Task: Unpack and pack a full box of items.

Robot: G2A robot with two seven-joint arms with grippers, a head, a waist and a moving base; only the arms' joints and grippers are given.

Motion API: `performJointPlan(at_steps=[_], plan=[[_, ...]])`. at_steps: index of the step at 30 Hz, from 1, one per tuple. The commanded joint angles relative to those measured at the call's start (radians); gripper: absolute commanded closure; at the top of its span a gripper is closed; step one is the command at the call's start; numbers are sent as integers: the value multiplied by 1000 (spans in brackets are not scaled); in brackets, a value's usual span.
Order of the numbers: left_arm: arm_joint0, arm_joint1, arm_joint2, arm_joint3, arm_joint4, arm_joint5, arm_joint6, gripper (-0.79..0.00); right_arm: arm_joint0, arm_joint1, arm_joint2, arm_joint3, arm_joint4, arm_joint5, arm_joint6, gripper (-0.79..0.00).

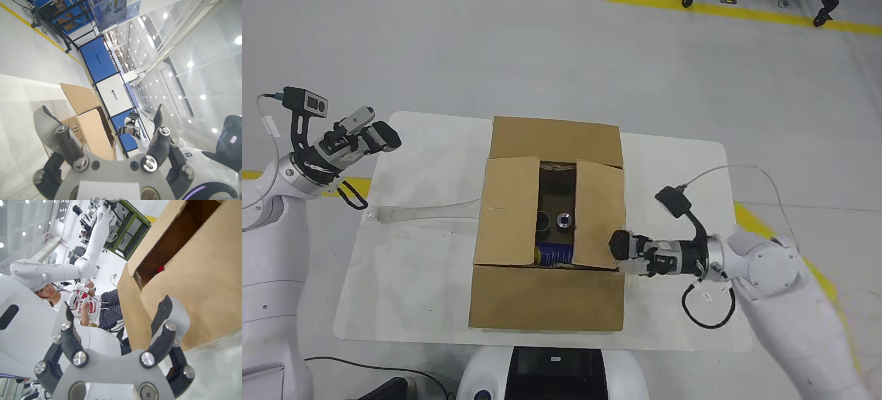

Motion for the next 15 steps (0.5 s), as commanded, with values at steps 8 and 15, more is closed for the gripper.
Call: performJointPlan(at_steps=[8,15], plan=[[0,0,0,0,0,0,0,-785,-132,29,147,15,49,-12,26,-785],[0,0,0,0,0,0,0,-785,-191,40,178,47,31,-19,43,-785]])
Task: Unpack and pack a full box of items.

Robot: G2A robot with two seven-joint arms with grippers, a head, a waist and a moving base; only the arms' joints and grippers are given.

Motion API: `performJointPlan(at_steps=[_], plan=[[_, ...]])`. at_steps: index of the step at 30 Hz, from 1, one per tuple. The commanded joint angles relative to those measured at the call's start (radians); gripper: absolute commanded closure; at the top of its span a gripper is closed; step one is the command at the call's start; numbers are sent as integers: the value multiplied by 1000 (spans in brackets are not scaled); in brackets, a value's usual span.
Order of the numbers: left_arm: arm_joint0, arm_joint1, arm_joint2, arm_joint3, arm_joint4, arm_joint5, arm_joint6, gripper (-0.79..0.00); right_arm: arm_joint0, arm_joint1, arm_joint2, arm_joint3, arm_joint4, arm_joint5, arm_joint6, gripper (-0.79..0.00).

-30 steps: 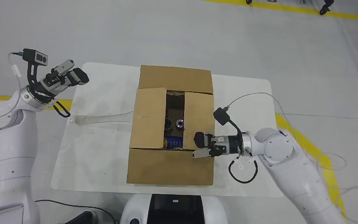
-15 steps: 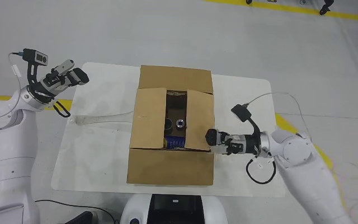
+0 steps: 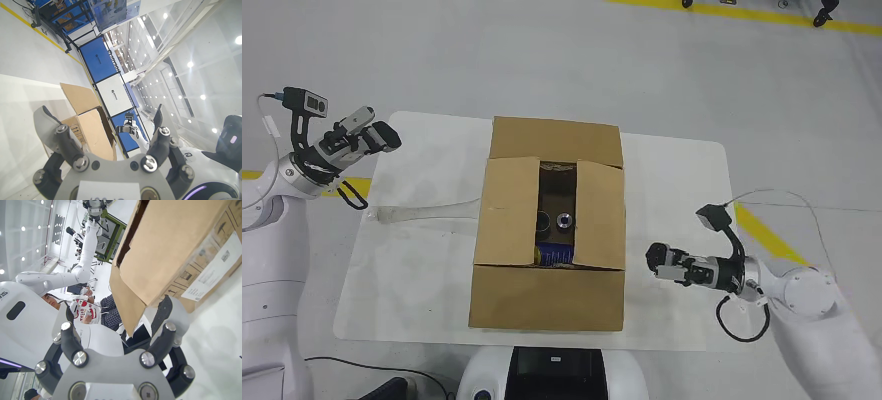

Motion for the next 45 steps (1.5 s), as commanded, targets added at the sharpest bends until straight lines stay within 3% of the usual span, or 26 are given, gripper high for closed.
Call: performJointPlan(at_steps=[1,21,45], plan=[[0,0,0,0,0,0,0,-785,-9,1,-2,7,-7,0,4,-785],[0,0,0,0,0,0,0,-785,-25,-6,-164,28,-39,14,38,-785],[0,0,0,0,0,0,0,-785,33,2,-235,-55,183,20,116,-785]])
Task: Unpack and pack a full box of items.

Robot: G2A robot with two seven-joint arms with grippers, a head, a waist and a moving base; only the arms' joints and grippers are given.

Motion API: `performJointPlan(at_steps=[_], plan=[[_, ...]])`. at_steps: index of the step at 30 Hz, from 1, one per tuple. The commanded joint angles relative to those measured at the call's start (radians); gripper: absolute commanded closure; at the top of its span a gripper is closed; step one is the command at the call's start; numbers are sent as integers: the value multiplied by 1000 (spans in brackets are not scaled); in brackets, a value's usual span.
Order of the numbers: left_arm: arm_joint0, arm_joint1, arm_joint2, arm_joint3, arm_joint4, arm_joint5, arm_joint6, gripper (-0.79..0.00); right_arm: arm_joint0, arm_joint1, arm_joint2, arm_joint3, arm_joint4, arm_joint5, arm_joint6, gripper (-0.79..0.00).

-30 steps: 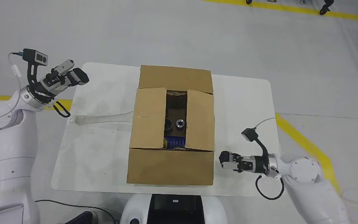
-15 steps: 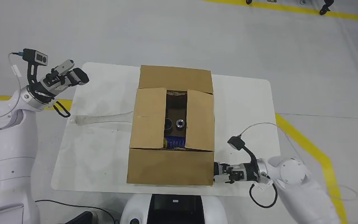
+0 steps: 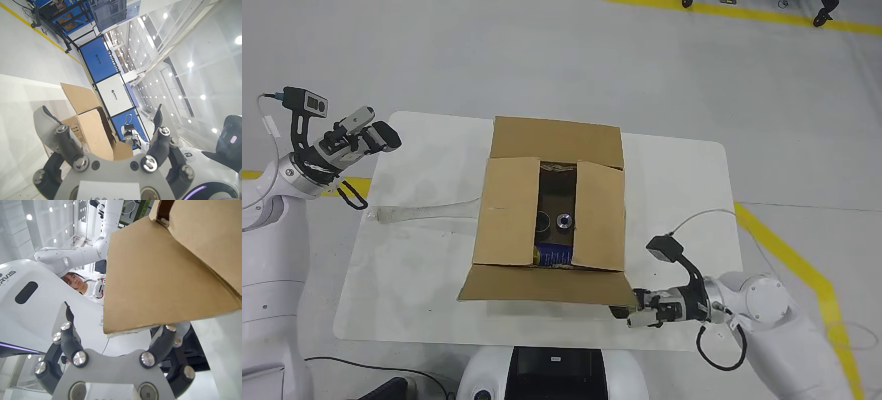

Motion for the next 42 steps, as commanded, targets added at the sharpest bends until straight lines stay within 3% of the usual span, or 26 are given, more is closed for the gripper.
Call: performJointPlan(at_steps=[1,13,17,25,38,42], plan=[[0,0,0,0,0,0,0,-785,3,1,0,-5,14,-3,-3,-785],[0,0,0,0,0,0,0,-785,56,4,25,-27,111,-36,-36,-785],[0,0,0,0,0,0,0,-785,66,5,44,-22,3,-83,-91,-785],[0,0,0,0,0,0,0,-785,100,-9,0,24,-141,-76,-223,-785],[2,0,2,-2,3,1,4,-785,161,-23,-57,91,-200,-35,-266,-785],[5,-6,65,-26,96,-24,67,-785,165,-24,-57,101,-204,-28,-271,-785]])
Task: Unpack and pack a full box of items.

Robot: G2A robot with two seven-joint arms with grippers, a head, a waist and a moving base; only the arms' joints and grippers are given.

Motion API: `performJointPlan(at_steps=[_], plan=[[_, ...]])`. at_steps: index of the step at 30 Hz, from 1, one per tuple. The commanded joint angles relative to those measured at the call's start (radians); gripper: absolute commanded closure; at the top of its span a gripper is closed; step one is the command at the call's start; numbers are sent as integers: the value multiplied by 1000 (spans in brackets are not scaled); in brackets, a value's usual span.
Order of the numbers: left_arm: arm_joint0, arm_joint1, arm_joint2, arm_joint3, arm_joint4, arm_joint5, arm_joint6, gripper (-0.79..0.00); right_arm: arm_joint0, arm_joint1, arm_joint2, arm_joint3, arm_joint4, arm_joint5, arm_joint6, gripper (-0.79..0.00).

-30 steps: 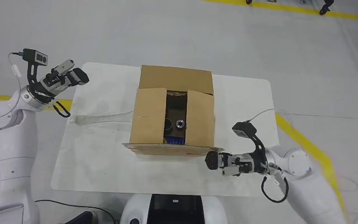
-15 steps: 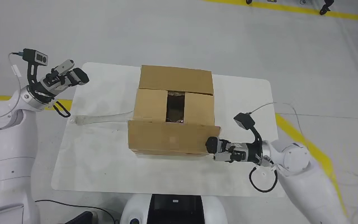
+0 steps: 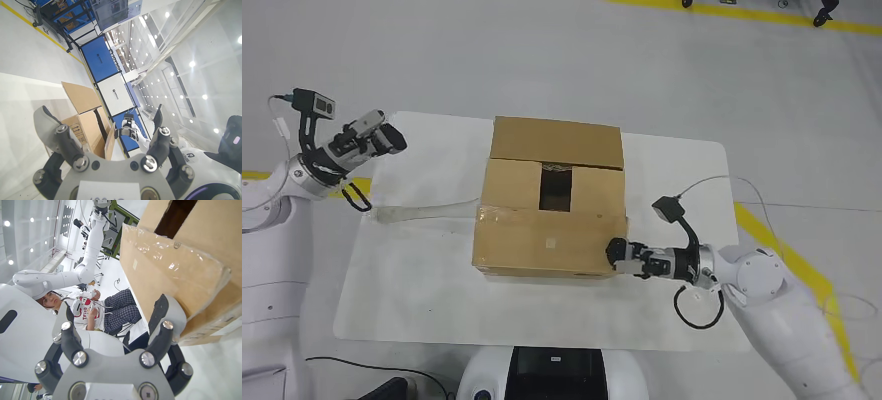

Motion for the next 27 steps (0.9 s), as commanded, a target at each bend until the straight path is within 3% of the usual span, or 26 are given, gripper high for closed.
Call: performJointPlan(at_steps=[1,11,17,27], plan=[[-9,-4,33,4,23,-7,21,-785,0,0,3,4,0,1,-2,-785],[-125,-33,223,110,47,-58,42,-785,-24,8,37,-10,27,0,8,-785],[-216,-56,333,219,60,-87,41,-785,-40,12,51,-33,26,6,15,-785],[-348,-107,493,410,111,-125,136,-785,-42,11,48,-31,17,15,7,-785]])
